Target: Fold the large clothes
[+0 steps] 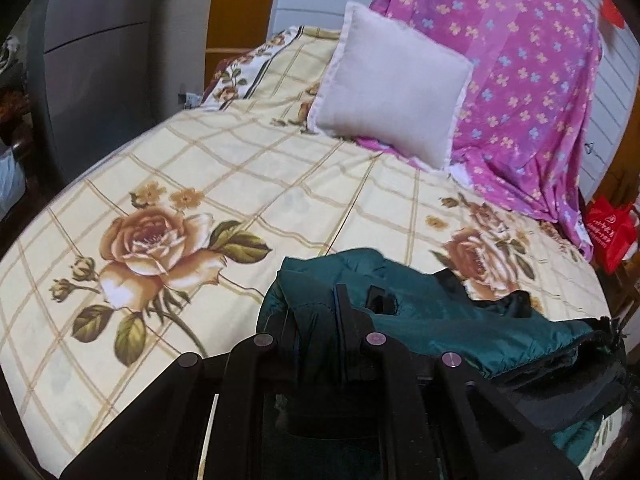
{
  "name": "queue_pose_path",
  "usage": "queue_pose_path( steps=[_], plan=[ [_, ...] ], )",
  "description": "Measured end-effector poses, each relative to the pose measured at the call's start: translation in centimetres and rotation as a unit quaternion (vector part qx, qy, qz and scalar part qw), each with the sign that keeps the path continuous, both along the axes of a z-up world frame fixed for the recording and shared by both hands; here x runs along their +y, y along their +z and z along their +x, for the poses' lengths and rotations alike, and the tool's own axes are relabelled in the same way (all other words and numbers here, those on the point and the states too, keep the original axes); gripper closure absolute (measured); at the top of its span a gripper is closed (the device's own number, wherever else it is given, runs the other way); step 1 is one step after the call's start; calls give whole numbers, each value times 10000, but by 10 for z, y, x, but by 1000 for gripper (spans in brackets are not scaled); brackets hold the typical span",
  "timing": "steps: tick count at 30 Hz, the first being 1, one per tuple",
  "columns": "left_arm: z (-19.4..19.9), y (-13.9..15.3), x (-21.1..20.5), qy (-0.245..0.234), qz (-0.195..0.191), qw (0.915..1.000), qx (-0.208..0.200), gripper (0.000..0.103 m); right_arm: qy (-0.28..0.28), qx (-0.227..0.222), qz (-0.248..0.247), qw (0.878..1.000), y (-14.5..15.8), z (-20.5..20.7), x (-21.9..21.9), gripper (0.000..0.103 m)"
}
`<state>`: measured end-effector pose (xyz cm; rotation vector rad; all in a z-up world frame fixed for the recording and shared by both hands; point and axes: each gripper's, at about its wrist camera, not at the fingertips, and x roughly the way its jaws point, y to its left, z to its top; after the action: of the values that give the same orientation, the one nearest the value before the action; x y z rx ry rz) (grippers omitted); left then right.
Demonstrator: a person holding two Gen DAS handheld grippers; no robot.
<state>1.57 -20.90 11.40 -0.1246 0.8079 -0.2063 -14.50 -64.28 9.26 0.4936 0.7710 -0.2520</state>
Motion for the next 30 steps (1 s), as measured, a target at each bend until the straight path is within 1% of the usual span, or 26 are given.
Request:
queue_pose_path(
  steps=[2,4,8,11,13,15,16,18,19,20,22,26,28,29,30],
  plan=[
    [4,-8,-1,17,-13,10000,33,103,-75,46,29,10000,-14,7,-1,84],
    [9,-13,-1,9,-62,9999,90,103,-130,33,28,9999,-23,12,-1,84],
    [16,-14,6,-91,-370,9990,227,103,-128,75,-125,9998,-33,19,3,83],
    [14,-6,14,-203,-641,9974,268,99,-143,73,-42,9999,-34,18,1,82],
    [8,3,21,-233,-799,9963,191,95,-161,77,12,9998,-35,18,0,82],
    [-3,15,26,-221,-865,9960,54,90,-165,92,18,9998,-35,19,1,80],
    [-7,20,28,-185,-864,9961,-38,88,-172,113,5,9998,-36,19,2,80],
    [-19,32,36,36,-798,9961,-382,73,-207,150,-24,9997,-36,21,4,80],
    [-26,38,40,140,-796,9952,-558,70,-225,160,-32,9996,-36,21,5,79],
    [-32,42,42,143,-805,9946,-634,68,-233,177,-59,9996,-36,22,6,79],
    [-38,43,39,22,-754,9953,-615,68,-229,213,-124,9994,-36,24,7,78],
    [-45,30,13,-276,-411,9980,-393,68,-183,332,-159,9992,-27,26,8,76],
    [-44,18,0,-330,-241,9989,-238,68,-144,231,-196,9994,-15,22,9,71],
    [-43,13,-5,-318,-151,9992,-170,68,-130,59,-250,9996,-4,16,11,65],
    [-37,4,-11,-297,-32,9995,-48,68,-118,-23,-277,9995,3,13,12,60]
  ],
)
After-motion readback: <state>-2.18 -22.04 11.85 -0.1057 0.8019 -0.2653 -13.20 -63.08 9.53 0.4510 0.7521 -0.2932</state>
